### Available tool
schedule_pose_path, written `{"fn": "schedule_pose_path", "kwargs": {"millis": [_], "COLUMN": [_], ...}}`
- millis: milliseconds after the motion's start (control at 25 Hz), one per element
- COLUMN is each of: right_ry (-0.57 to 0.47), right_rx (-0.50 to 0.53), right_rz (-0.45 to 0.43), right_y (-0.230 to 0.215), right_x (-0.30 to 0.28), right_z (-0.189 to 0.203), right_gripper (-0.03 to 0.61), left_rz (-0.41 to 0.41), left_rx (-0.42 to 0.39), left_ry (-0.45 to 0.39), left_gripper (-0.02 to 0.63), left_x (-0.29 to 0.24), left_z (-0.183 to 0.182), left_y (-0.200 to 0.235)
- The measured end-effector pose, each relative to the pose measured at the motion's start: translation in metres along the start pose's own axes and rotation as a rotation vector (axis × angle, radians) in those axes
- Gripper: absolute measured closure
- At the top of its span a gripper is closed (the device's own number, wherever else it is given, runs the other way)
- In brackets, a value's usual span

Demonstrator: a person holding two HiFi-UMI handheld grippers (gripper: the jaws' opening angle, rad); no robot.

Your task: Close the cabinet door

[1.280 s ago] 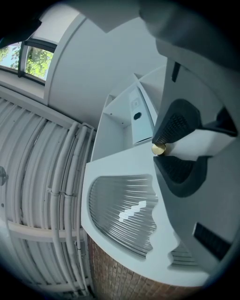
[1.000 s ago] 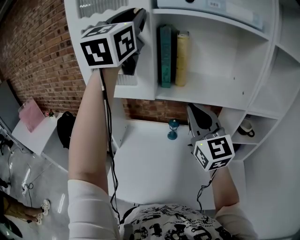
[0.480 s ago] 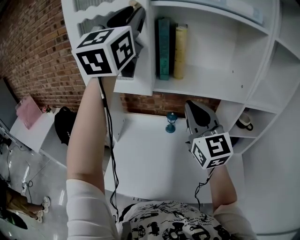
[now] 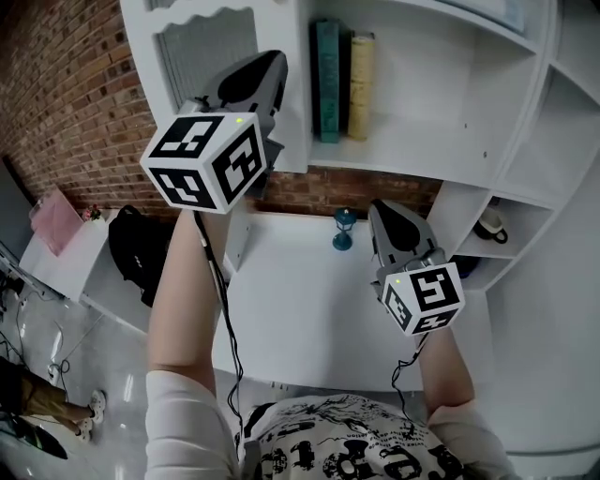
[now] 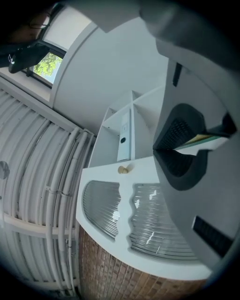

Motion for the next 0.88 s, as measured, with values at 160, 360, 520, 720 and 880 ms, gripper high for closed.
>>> {"fn": "schedule_pose_path", "kwargs": {"millis": [160, 360, 520, 720, 880], "right_ry": [-0.008, -0.016, 0.003, 0.02, 0.045], "right_rx": [0.009, 0.004, -0.001, -0.002, -0.018], "right_rz": [0.01, 0.029, 0.039, 0.037, 0.023], "right_y": [0.006, 0.011, 0.013, 0.015, 0.017], "right_x": [0.01, 0.021, 0.031, 0.043, 0.056], "right_z": [0.009, 0.014, 0.02, 0.03, 0.038], "right_gripper": [0.563, 0.563, 0.563, 0.563, 0.563], "left_rz": [0.081, 0.148, 0.168, 0.216, 0.263], "left_rx": [0.028, 0.078, 0.077, 0.121, 0.197], "left_ry": [0.055, 0.112, 0.14, 0.169, 0.208], "left_gripper": [0.6, 0.6, 0.6, 0.6, 0.6], "left_x": [0.028, 0.059, 0.083, 0.115, 0.141], "left_z": [0.029, 0.062, 0.08, 0.102, 0.119], "left_y": [-0.019, -0.044, -0.064, -0.092, -0.112]}}
Point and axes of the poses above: the fingertips, and each gripper's own axes: x backward along the fingers, y to its left, z out of its underside, the point moved 10 cm from there along x, backward along the fingers, and after that the axes turned 7 degrees about -y, right-handed, at the moved point
